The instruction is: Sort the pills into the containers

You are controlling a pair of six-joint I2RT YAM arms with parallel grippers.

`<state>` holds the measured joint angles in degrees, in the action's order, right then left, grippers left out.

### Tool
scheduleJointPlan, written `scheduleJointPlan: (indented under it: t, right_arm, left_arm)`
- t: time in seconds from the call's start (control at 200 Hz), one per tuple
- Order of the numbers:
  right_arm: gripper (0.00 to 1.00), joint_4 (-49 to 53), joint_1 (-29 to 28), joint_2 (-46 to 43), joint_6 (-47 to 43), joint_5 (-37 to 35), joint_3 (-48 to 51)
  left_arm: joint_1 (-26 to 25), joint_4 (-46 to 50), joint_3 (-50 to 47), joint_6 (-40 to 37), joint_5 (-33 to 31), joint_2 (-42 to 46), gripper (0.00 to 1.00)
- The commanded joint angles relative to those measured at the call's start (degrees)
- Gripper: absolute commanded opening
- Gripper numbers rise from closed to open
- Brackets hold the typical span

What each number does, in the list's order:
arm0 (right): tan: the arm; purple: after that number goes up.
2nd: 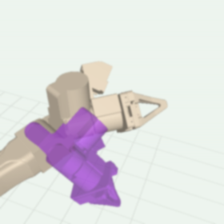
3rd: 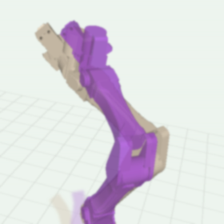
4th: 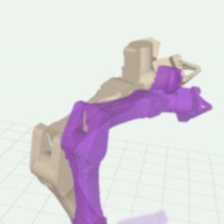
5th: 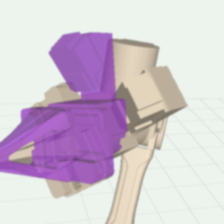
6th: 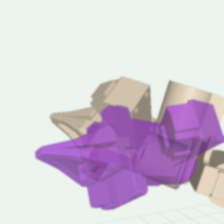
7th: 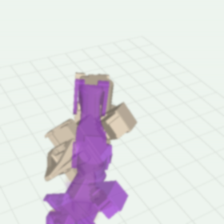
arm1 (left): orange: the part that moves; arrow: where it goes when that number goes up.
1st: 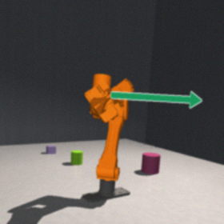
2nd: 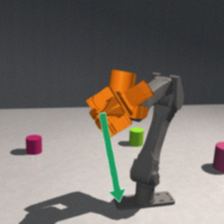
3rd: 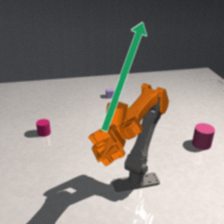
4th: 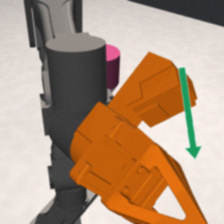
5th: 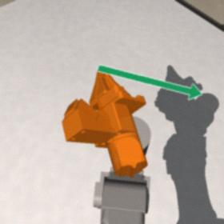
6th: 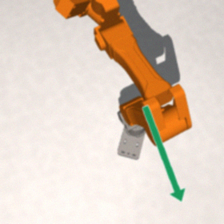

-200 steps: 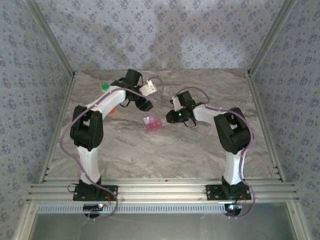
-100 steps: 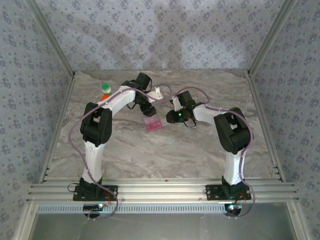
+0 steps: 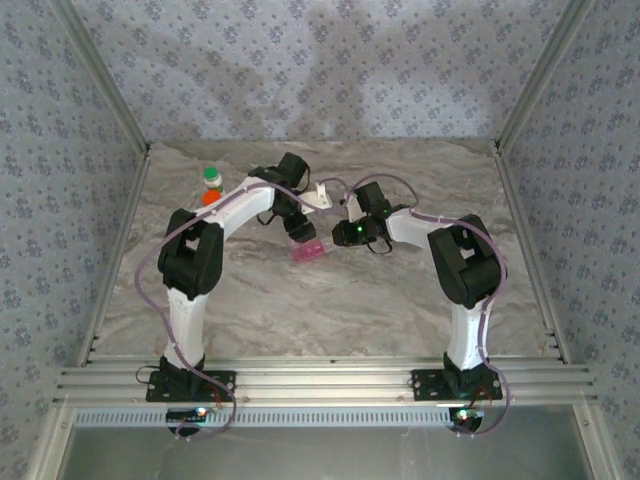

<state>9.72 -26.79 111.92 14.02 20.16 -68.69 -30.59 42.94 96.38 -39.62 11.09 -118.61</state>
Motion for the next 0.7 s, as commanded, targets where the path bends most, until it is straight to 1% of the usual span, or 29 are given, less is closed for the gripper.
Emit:
scheduleJointPlan:
  t: [0.0, 0.135, 0.37, 0.545, 0.67, 0.695]
  right_arm:
    - [0.28, 10.4, -0.8, 5.3, -1.6, -6.0, 2.9]
    - [0.28, 10.4, -0.9, 5.2, -1.7, -5.8, 2.9]
    - [0.28, 10.4, -0.9, 5.2, -1.6, -5.7, 2.9]
    - [0.28, 10.5, -1.0, 5.5, -1.7, -5.8, 2.8]
    - [0.27, 10.4, -1.0, 5.4, -1.5, -6.0, 2.9]
    - [0.27, 10.4, -0.9, 5.3, -1.5, -6.0, 3.0]
  left_arm:
    - [-0.6, 0.6, -2.3, -0.7, 1.2, 3.6, 0.75]
    - [-0.7, 0.7, -3.8, -0.8, -0.7, 3.1, 0.75]
    - [-1.3, -0.8, -5.4, -0.6, -1.2, 2.5, 0.75]
    - [-2.2, -1.5, -5.1, 0.0, -1.0, 0.1, 0.75]
    - [-2.5, -3.7, -8.1, -1.4, -2.7, -2.0, 0.75]
    - [-2.3, -5.9, -8.6, -1.6, -3.3, -2.4, 0.75]
